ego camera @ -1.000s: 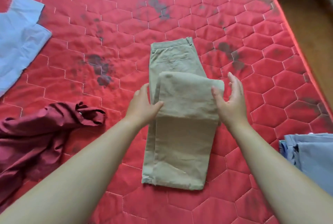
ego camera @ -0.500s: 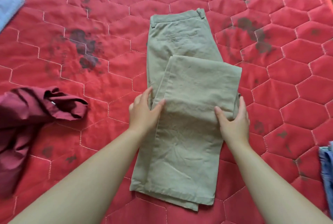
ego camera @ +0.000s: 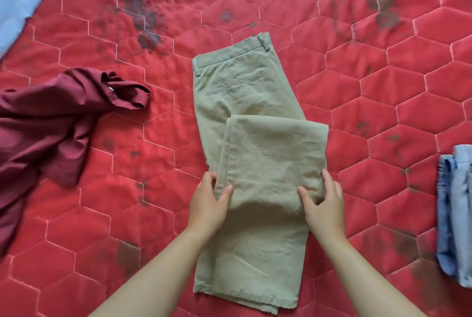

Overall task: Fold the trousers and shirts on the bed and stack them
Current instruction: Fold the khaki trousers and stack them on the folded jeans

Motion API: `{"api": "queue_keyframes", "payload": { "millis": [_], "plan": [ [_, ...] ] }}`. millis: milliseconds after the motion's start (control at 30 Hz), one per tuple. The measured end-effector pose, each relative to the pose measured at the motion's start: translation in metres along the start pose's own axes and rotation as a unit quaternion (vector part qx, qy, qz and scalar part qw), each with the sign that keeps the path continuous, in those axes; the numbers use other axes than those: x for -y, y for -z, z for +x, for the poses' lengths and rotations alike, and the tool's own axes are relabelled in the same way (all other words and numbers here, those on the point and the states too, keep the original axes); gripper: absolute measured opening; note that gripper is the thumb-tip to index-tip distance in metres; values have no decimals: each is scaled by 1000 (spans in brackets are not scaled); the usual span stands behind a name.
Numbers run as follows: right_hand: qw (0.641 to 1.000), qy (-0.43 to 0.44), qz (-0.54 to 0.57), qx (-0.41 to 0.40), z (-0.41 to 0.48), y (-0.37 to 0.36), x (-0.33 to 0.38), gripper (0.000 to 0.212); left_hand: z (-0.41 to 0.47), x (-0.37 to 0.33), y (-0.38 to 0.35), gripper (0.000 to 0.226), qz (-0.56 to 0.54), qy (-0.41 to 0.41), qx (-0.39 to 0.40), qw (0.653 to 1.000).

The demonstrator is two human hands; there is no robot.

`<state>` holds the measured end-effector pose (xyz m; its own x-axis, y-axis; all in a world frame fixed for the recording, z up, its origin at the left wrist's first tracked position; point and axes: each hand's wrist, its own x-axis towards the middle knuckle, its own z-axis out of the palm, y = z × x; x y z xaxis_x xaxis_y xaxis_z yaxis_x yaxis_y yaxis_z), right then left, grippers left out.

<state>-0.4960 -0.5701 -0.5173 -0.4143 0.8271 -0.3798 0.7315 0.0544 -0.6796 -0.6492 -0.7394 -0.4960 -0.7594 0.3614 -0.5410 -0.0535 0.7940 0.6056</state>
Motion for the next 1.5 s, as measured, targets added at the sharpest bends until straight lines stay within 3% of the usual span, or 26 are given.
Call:
{"api": "queue_keyframes", "payload": {
  "millis": [100, 333, 433, 567, 633, 700, 767, 867, 967, 1100, 1167, 1300, 1500],
  "plan": [
    [1000, 10, -13, -1, -38, 7, -16, 61, -48, 30, -7, 29, 68, 35, -22, 997],
    [1000, -8, -17, 11, -86, 7, -43, 58, -113, 57, -26, 50, 39, 57, -81, 994],
    [999, 1, -16, 35, -99, 8, -54, 50, -123, 65, -39, 44, 67, 38, -102, 992],
    [998, -8, -10, 54, -105, 13, -65, 39, -126, 72, -58, 40, 2, 86, -31, 996],
    [998, -4, -21, 60, -109, 17, -71, 27, -128, 73, -63, 22, -25, 106, -33, 994],
    [998, 2, -36, 61, -114, 20, -74, 16, -133, 76, -64, 8, -37, 91, -55, 994],
    [997, 14, -41, 61, -124, 22, -77, 15, -143, 81, -62, 10, -38, 73, -99, 992],
    [995, 27, -42, 82, -142, 15, -84, 20, -156, 91, -55, 10, -46, 115, -187, 975],
    [993, 42, -62, 90, -158, 4, -91, 18, -151, 104, -53, 14, -16, 142, -181, 973],
    [997, 24, -62, 41, -167, -10, -96, 43, -138, 108, -54, 43, 16, 93, -120, 988],
    [996, 14, -57, 61, -174, -15, -96, 51, -139, 108, -56, 55, 3, 65, -88, 994],
    [994, 1, -40, 103, -182, -12, -90, 62, -146, 106, -49, 52, -17, 25, -57, 998],
    [997, 66, 23, 33, -163, 41, -25, 56, -167, 48, -9, 51, -103, -64, -43, 992]
  ]
}}
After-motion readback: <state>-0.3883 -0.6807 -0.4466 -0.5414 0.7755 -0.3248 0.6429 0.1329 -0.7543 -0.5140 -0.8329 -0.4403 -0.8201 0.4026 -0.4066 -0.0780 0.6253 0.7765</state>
